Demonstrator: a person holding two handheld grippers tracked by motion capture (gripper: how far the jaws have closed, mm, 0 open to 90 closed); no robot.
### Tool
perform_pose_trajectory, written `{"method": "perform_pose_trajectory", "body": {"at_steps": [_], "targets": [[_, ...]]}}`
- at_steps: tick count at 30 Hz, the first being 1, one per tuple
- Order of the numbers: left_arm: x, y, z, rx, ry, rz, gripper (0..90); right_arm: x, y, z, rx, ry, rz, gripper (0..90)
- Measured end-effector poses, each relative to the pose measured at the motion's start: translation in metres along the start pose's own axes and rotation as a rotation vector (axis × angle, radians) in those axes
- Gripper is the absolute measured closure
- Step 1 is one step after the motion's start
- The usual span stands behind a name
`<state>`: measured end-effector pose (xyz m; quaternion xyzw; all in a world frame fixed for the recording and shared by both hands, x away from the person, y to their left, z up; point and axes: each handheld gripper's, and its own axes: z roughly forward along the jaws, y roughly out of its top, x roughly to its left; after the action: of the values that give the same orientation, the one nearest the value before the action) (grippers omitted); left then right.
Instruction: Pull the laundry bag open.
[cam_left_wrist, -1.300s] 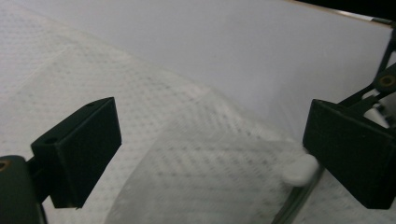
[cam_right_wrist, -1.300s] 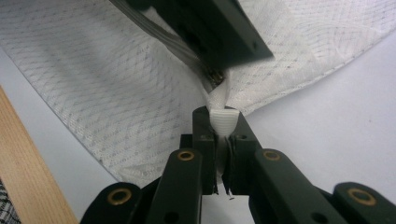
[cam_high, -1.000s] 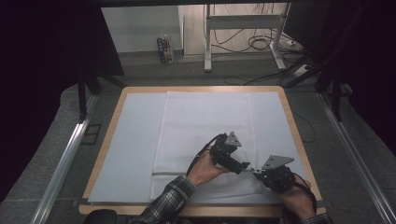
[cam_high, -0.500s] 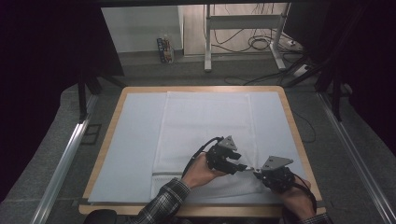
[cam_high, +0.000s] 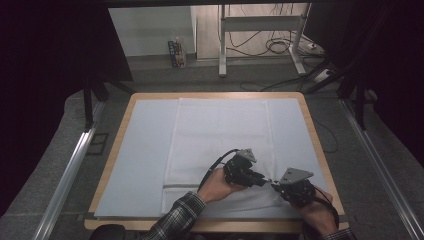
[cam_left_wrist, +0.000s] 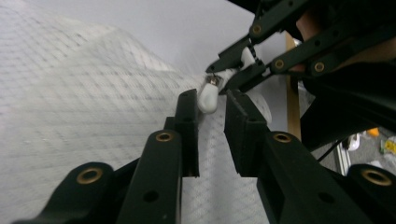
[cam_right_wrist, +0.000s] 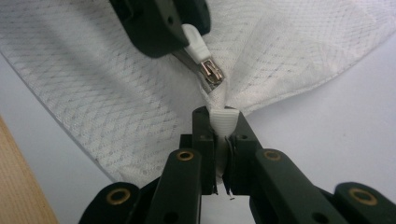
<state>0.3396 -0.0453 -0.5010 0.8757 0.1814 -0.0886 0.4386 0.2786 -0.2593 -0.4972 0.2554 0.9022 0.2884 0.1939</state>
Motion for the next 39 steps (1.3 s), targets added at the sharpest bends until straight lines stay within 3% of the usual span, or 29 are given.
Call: {"method": "perform_pose_trajectory", "body": {"at_steps": [9,16,22,28,39], "targets": [[0.0004,0.0017,0.0005,0.009,-0.006,-0.005,80.4,0.0013,0.0005,-0.0001,-0.001,-0.009,-0.014,83.4],[-0.0029,0.0008,0.0023,0.034,0.015,0.038,81.8,0.0011,0.0003,0.0010,0.008,-0.009,-0.021,83.1],[0.0021,0.0012,0.0008,0.016,-0.024,-0.016,78.5,0.0019,0.0005,0.0009,0.007,-0.017,-0.024,83.1],[0.0032,0.0034,-0.0006,0.011,-0.022,-0.031,76.2,0.0017,0.0003,0.0011,0.010,-0.018,-0.028,83.1],[0.0001,0.0042,0.0023,0.026,-0.017,-0.043,82.5,0.0010,0.0002,0.0008,0.008,-0.024,-0.021,83.0]]}}
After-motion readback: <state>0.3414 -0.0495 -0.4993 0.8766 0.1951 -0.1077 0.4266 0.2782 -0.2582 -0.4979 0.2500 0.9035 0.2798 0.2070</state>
